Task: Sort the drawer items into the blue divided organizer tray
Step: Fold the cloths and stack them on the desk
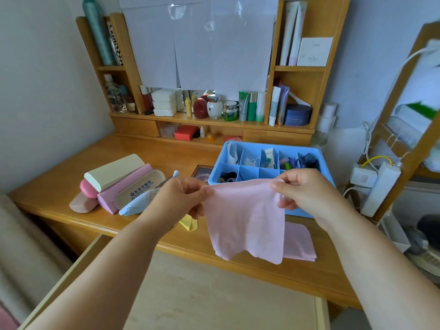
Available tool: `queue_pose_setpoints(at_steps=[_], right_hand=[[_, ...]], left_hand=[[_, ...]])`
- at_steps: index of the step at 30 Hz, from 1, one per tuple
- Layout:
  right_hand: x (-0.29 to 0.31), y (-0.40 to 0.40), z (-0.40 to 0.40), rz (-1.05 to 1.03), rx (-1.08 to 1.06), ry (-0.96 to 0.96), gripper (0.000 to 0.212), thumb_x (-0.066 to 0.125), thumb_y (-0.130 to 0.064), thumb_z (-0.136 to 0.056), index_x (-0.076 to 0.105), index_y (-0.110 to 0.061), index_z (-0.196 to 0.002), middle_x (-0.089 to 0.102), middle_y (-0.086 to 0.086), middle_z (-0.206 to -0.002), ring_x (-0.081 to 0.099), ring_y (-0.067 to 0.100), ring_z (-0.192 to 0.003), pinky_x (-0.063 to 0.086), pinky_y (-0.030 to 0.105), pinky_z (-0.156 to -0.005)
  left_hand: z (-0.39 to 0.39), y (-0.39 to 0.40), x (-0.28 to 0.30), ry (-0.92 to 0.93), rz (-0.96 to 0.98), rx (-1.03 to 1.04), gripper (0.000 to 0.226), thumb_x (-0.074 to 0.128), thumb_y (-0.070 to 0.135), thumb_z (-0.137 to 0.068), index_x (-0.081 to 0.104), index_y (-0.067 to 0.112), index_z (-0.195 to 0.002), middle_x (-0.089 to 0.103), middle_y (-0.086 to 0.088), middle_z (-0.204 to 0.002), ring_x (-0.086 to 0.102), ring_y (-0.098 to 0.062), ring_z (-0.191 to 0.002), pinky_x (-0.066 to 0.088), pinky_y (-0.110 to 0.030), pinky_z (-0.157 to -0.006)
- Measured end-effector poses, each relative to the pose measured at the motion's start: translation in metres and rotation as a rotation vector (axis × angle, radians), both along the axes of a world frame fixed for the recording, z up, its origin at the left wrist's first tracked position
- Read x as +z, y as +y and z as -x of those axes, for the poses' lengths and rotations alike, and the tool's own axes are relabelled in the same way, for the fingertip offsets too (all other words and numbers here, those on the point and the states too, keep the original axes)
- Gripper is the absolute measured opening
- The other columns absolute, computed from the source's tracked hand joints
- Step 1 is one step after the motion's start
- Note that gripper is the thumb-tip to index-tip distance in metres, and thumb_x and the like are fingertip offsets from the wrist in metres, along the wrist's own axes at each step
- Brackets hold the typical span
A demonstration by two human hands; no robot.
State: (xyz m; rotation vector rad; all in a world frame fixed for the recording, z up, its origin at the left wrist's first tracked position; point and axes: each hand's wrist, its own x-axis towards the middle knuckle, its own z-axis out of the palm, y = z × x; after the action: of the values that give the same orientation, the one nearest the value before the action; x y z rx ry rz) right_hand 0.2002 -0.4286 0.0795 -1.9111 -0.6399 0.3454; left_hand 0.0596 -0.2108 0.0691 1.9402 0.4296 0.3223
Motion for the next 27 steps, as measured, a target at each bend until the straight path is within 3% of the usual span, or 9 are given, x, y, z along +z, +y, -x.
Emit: queue_pose_setpoints(at_steps=[4,7,9,11,15,18,20,23,27], right_hand=[[-0.006,0.007,0.003,-0.138,-0.027,-0.097,0.011,0.065,-0.018,-0.087,0.07,-0.02,-0.078,0.074,-0.006,-0.073,0.07,0.009,-0.076,0.053,0.023,-0.073],[-0.012,0.003,0.01,-0.159,0.003,-0.181,0.013,0.066,-0.019,-0.084,0.071,-0.024,-0.073,0.072,-0.01,-0.074,0.066,0.001,-0.072,0.049,0.014,-0.07],[-0.021,-0.003,0.018,-0.09,0.065,-0.153,0.015,0.068,-0.018,-0.084,0.071,-0.026,-0.072,0.072,-0.012,-0.074,0.064,-0.004,-0.069,0.045,0.006,-0.064],[-0.036,-0.007,0.027,0.097,0.135,-0.125,0.015,0.069,-0.019,-0.084,0.071,-0.031,-0.074,0.072,-0.018,-0.078,0.064,-0.007,-0.074,0.046,0.007,-0.068],[-0.07,-0.014,0.039,0.47,0.25,-0.076,0.01,0.066,-0.025,-0.086,0.071,-0.025,-0.078,0.071,-0.01,-0.073,0.066,0.008,-0.085,0.05,0.03,-0.085],[-0.08,-0.013,0.04,0.508,0.294,-0.024,0.012,0.064,-0.028,-0.088,0.069,-0.022,-0.078,0.067,-0.007,-0.062,0.065,0.005,-0.063,0.048,0.016,-0.063],[-0.086,-0.008,0.029,0.52,0.187,-0.134,0.015,0.063,-0.033,-0.088,0.068,-0.027,-0.075,0.061,-0.013,-0.055,0.062,0.0,-0.062,0.044,0.011,-0.063],[-0.092,0.006,0.012,0.556,0.024,-0.273,0.012,0.062,-0.035,-0.086,0.065,-0.032,-0.075,0.06,-0.014,-0.066,0.061,0.008,-0.072,0.051,0.028,-0.072],[-0.099,0.023,-0.005,0.628,-0.056,-0.347,0.012,0.059,-0.034,-0.089,0.061,-0.031,-0.077,0.063,-0.012,-0.072,0.062,0.009,-0.059,0.044,0.023,-0.051]], left_hand=[[-0.007,-0.004,-0.007,-0.221,0.006,0.083,0.017,0.065,0.015,-0.089,0.072,0.025,-0.077,0.074,-0.001,-0.072,0.071,-0.015,-0.071,0.057,-0.019,-0.066],[0.002,0.002,-0.014,-0.287,0.037,0.08,0.017,0.067,0.013,-0.086,0.075,0.026,-0.077,0.074,-0.004,-0.078,0.071,-0.018,-0.078,0.057,-0.023,-0.073],[0.012,0.005,-0.02,-0.212,0.071,0.045,0.01,0.069,0.016,-0.084,0.075,0.023,-0.08,0.074,-0.005,-0.081,0.07,-0.023,-0.081,0.057,-0.027,-0.075],[0.021,0.007,-0.033,-0.047,0.06,-0.026,0.006,0.069,0.021,-0.083,0.074,0.023,-0.081,0.074,-0.003,-0.082,0.069,-0.02,-0.081,0.055,-0.022,-0.072],[0.035,0.007,-0.066,0.29,-0.053,-0.182,0.007,0.07,0.02,-0.085,0.074,0.018,-0.08,0.074,0.001,-0.079,0.067,-0.009,-0.072,0.054,-0.016,-0.07],[0.034,0.009,-0.08,0.377,-0.033,-0.211,0.013,0.065,0.019,-0.089,0.072,0.012,-0.081,0.074,-0.001,-0.074,0.066,-0.008,-0.065,0.052,-0.014,-0.062],[0.025,0.01,-0.085,0.36,-0.045,-0.134,0.016,0.063,0.021,-0.091,0.071,0.013,-0.079,0.072,-0.001,-0.068,0.063,-0.006,-0.058,0.051,-0.015,-0.058],[0.002,0.01,-0.093,0.281,-0.188,0.037,0.015,0.064,0.026,-0.088,0.07,0.018,-0.077,0.066,0.004,-0.062,0.054,-0.001,-0.05,0.046,-0.015,-0.051],[-0.028,0.005,-0.097,0.211,-0.386,0.107,0.017,0.063,0.024,-0.088,0.062,0.027,-0.071,0.061,0.009,-0.068,0.054,-0.006,-0.063,0.039,-0.016,-0.053]])
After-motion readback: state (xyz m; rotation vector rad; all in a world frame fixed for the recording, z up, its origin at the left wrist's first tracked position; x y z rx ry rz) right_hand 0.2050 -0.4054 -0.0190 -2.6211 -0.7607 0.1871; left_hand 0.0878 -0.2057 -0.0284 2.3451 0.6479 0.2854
